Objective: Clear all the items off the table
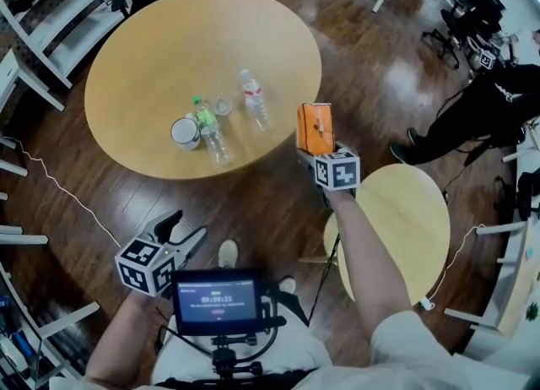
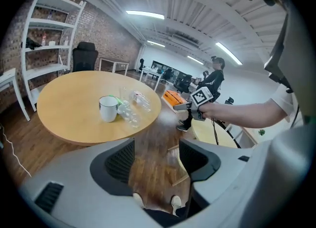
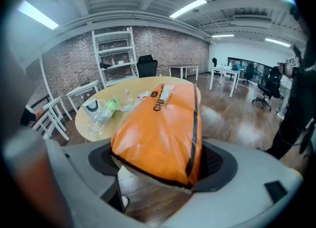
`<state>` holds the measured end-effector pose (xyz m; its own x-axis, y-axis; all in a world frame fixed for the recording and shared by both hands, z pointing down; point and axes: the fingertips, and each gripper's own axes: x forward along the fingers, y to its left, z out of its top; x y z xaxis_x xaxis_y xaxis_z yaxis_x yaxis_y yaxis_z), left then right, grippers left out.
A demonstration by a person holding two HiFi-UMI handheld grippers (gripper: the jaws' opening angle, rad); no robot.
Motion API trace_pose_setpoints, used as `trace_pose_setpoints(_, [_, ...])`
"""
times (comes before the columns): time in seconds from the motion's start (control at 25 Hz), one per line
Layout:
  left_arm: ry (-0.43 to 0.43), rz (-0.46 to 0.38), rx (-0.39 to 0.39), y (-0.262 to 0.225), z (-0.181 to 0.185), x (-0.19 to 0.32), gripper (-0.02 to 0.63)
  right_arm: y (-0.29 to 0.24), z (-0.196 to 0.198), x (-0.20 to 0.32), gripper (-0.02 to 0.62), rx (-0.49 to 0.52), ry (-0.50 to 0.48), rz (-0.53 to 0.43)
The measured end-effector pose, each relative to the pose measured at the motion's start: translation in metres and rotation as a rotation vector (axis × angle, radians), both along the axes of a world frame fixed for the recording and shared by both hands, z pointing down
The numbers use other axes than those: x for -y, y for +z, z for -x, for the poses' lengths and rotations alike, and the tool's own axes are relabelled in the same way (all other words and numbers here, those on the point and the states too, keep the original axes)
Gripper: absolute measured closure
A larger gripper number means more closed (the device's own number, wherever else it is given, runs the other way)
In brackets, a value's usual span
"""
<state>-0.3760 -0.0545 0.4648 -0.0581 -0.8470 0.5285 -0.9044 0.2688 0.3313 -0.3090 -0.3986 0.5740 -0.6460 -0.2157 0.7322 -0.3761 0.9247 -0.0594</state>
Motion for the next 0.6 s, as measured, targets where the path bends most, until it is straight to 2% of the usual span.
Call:
trace_pose_setpoints(0.16, [-0.030,0.027,-0.024,-0.001,0.033,-0.035,0.318,0.014,0.071,0.010,0.176,-0.066,-0.049,-0.011])
trace_pose_setpoints(0.28, [-0.052,0.044,-0.035,0.003,0.060,-0.057,0.318,0.028,0.109,0.021,0.175,-0.117,-0.067,-0.020])
trace_pose_setpoints(0.48, [-0.089,0.054,-0.049,0.021,0.077,-0.079,0.318,0.054,0.132,0.031,0.169,-0.145,-0.143,-0.010])
trace_pose_setpoints(0.6, [-0.089,0.052,-0.056,0.026,0.081,-0.075,0.318,0.056,0.134,0.028,0.134,-0.150,-0.169,-0.019])
